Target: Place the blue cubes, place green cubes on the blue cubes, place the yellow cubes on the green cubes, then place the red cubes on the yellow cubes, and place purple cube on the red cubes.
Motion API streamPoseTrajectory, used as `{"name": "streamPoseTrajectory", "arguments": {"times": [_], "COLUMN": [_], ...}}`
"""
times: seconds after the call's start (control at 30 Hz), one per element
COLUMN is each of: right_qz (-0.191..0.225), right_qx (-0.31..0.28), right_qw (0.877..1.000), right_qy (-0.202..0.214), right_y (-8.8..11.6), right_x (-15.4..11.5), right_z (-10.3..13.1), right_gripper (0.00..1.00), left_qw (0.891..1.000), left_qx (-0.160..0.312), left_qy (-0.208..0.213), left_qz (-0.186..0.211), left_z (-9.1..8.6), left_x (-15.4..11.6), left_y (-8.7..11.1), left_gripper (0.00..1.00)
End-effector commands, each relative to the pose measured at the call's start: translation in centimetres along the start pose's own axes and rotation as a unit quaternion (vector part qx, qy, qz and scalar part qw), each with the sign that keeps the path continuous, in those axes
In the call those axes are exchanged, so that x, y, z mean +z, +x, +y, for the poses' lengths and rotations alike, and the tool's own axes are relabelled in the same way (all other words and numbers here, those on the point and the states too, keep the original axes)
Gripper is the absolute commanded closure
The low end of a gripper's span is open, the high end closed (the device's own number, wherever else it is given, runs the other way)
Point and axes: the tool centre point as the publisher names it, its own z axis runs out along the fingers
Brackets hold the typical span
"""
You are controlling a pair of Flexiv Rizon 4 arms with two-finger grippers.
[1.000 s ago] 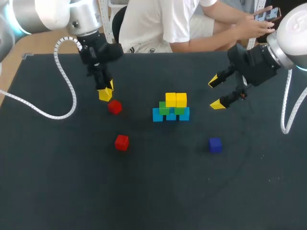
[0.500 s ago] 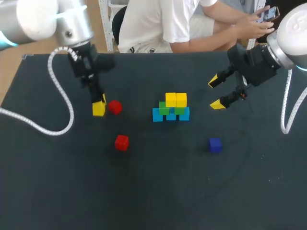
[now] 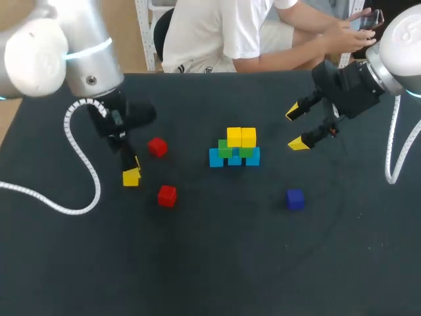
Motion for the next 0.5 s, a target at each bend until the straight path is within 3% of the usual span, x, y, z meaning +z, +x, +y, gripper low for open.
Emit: {"name": "streamPoseTrajectory", "arguments": {"times": [0.03,0.27,0.4,0.43,0.47,0.5], "right_qz": [-0.001,-0.001,-0.001,-0.001,-0.001,-0.001], "right_qx": [0.0,0.0,0.0,0.0,0.0,0.0], "right_qw": [1.0,1.0,1.0,1.0,1.0,1.0], "right_qy": [0.001,0.001,0.001,0.001,0.001,0.001], "right_y": [0.0,0.0,0.0,0.0,0.0,0.0], "right_x": [0.0,0.0,0.0,0.0,0.0,0.0], "right_z": [0.0,0.0,0.0,0.0,0.0,0.0], "right_gripper": [0.0,0.0,0.0,0.0,0.0,0.0], "left_qw": [0.974,0.969,0.969,0.968,0.968,0.968], "left_qx": [-0.008,-0.014,-0.011,-0.013,-0.015,-0.017], "left_qy": [-0.225,-0.239,-0.242,-0.243,-0.242,-0.242], "left_qz": [-0.016,-0.055,-0.058,-0.062,-0.065,-0.068], "left_z": [-0.7,-0.3,-0.4,-0.4,-0.4,-0.5], "left_x": [0.3,1.9,2.1,2.2,2.2,2.1], "left_y": [1.4,1.8,1.6,1.7,1.7,1.8], "left_gripper": [1.0,1.0,0.51,0.09,0.0,0.0]}}
